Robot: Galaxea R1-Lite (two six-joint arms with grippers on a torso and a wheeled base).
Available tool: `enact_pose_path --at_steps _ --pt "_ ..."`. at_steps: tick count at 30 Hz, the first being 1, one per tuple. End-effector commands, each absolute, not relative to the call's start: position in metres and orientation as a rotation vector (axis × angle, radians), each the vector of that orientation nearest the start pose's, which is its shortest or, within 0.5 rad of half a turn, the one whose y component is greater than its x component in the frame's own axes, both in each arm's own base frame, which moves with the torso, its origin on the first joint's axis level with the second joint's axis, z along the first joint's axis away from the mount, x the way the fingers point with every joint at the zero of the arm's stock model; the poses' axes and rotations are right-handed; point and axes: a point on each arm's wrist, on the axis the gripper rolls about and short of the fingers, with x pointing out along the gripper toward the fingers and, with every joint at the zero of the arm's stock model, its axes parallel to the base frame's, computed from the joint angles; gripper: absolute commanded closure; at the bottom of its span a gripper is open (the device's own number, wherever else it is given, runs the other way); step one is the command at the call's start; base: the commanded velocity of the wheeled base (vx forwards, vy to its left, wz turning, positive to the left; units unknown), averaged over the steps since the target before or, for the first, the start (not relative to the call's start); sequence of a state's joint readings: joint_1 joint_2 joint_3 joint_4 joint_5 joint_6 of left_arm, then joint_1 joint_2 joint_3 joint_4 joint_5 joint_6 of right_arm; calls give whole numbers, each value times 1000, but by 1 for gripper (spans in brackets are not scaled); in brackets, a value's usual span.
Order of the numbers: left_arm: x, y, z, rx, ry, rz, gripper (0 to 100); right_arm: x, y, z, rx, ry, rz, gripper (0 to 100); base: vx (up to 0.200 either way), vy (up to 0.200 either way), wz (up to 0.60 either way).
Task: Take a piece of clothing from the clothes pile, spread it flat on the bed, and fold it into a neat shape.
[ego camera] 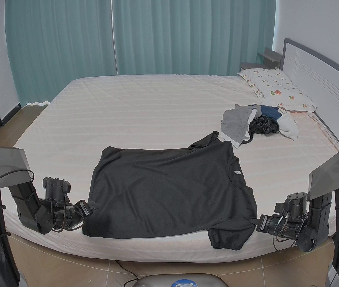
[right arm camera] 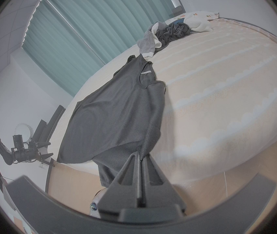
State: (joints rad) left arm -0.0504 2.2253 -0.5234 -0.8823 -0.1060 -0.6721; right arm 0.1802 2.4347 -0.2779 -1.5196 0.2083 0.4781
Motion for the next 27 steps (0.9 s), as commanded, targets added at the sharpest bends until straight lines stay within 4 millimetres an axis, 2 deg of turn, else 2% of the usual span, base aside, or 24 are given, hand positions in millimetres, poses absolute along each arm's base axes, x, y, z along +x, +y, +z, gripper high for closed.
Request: enact_pose_path --at_steps 1,2,5,15,27 --pt "305 -17 -20 -657 836 135 0 263 53 -45 450 758 224 100 0 0 0" --pt "305 -17 -21 -657 839 136 0 261 53 -56 435 795 217 100 0 0 0" --pt "304 -17 -21 -655 841 136 0 257 51 -64 397 829 221 100 0 0 0" --pt "302 -17 -22 -627 852 130 0 251 47 -67 369 868 208 100 0 0 0" --pt "291 -17 -30 -554 945 125 0 252 43 -67 370 864 199 100 0 0 0"
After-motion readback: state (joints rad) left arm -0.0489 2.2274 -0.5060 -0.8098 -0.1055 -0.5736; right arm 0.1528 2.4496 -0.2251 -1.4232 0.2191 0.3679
